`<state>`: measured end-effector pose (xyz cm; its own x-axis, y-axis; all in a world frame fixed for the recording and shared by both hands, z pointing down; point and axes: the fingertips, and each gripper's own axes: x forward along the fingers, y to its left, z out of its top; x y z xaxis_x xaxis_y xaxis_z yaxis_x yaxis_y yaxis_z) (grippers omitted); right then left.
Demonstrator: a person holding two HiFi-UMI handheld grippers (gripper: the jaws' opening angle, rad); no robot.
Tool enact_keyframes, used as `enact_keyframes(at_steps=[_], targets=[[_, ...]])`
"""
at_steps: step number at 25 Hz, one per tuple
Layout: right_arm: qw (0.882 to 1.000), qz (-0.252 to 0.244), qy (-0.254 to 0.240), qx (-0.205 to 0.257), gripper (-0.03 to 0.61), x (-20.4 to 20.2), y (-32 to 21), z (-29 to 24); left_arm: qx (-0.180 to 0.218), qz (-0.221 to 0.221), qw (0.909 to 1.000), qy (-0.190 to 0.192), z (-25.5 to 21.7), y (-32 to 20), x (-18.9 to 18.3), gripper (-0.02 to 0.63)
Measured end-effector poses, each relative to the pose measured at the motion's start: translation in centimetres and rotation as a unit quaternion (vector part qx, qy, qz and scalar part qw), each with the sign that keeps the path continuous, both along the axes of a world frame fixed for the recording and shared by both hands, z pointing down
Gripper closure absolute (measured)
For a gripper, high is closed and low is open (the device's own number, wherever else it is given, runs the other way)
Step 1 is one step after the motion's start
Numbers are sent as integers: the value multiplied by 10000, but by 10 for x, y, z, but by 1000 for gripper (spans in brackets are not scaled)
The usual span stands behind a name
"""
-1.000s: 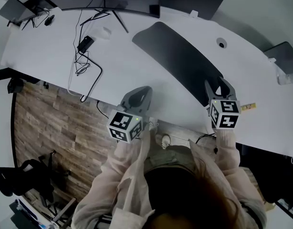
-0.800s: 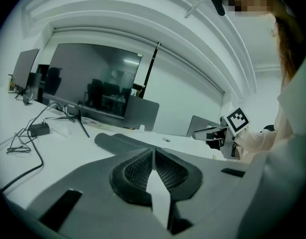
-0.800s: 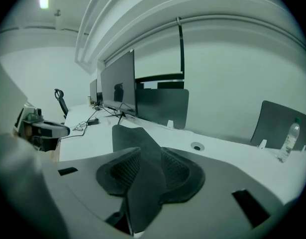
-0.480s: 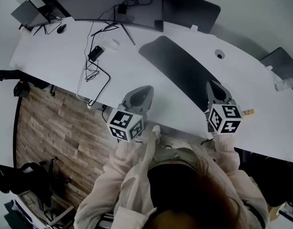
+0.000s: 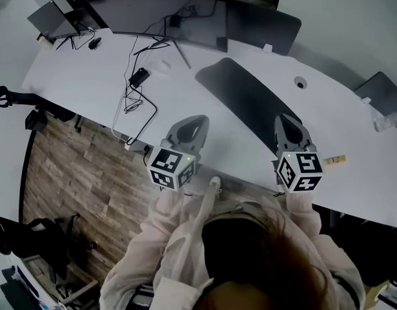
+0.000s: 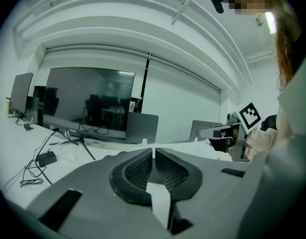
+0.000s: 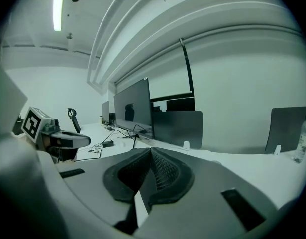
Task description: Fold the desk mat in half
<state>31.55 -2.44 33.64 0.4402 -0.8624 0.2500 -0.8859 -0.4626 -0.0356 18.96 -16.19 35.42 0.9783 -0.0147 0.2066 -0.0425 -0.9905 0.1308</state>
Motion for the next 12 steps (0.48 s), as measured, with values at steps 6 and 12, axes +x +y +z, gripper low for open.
enact_keyframes(at_steps=[6, 12], targets=[[10000, -47, -56, -65, 563, -6, -1, 8, -41, -63, 10000, -47, 6, -1, -3, 572], [9998, -96, -37, -177, 563, -8, -4, 10, -72, -113, 9999, -101, 10, -3, -7, 572]])
